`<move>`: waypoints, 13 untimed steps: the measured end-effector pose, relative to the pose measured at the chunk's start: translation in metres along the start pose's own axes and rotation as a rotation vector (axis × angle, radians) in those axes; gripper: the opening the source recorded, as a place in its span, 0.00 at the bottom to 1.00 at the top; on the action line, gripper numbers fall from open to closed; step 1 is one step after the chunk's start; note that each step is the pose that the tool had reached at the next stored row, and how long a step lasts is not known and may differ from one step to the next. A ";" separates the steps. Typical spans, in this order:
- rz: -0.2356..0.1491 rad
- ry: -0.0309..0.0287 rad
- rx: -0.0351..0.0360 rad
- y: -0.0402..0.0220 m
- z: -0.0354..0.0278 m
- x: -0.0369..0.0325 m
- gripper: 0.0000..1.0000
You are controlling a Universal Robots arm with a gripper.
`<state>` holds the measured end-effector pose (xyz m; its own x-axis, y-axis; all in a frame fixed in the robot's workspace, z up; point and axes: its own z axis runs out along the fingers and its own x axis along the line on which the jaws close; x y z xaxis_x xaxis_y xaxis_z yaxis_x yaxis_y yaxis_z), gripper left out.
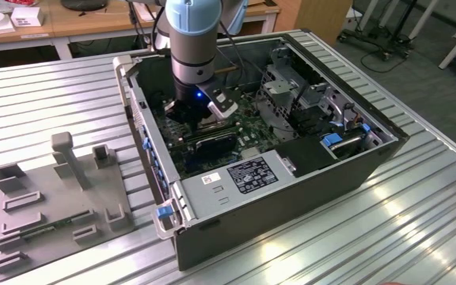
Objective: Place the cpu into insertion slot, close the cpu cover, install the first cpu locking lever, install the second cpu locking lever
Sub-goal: 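Install the second cpu locking lever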
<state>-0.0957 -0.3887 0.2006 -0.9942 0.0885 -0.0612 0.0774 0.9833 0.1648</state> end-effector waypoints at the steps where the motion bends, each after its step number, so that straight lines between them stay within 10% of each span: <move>1: 0.000 0.0001 -0.0019 0.0000 0.0001 0.0000 0.10; 13: 0.001 0.0010 -0.0122 -0.0004 0.0023 0.0022 0.10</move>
<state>-0.0978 -0.3885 0.1982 -0.9942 0.0891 -0.0601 0.0773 0.9812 0.1769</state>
